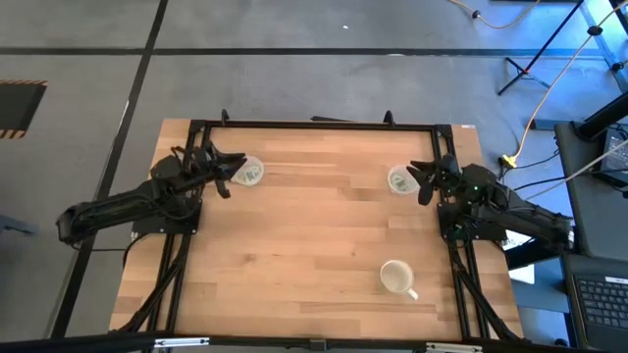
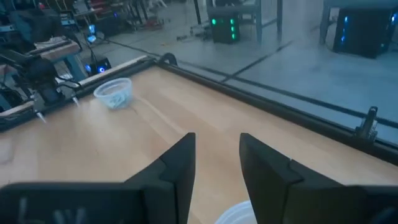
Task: Pick and place Stevia / Truvia into bins
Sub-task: Return to Home Position
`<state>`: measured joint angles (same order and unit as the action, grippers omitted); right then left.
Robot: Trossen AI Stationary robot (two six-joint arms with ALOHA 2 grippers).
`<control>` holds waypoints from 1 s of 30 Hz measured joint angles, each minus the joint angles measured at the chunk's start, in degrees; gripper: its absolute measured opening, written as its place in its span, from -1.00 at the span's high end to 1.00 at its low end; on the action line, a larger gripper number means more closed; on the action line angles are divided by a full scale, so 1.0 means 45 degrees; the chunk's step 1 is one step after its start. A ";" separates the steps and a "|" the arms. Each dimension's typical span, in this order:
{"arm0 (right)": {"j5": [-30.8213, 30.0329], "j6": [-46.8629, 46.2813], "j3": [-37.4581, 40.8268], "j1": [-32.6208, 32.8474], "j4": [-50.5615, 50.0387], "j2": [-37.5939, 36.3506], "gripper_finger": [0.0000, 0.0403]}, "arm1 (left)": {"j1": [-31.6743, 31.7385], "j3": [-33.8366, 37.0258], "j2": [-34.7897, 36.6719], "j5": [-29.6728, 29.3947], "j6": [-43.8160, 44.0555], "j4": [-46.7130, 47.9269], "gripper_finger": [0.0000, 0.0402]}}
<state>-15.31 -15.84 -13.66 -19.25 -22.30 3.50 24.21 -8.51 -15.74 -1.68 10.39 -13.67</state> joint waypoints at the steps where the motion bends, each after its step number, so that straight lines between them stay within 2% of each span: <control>1: 0.0000 0.0047 0.0116 0.0000 0.0016 -0.0223 0.37 | 0.0000 0.0000 0.0273 -0.0033 0.0000 0.0212 0.64; 6: 0.0000 0.0317 0.0726 0.0000 0.0575 -0.0764 0.37 | 0.0000 0.0000 0.1210 -0.0174 0.0000 0.1371 0.64; 14: 0.0005 0.0139 0.1300 0.0000 0.1002 -0.0765 0.37 | 0.0000 0.0005 0.2138 -0.1370 0.0199 0.3145 0.64; 22: 0.0289 0.0809 0.2057 0.0005 0.3009 -0.0772 0.37 | 0.0000 0.0105 0.2721 -0.1417 0.0287 0.3474 0.64; 30: 0.0331 0.0918 0.2072 0.0000 0.2997 -0.0765 0.37 | 0.0000 0.1125 0.2757 -0.1417 0.0587 0.3153 0.64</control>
<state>-13.82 -11.70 -4.34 -19.25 -8.82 0.05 24.21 -3.45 -3.33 -8.05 13.03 0.52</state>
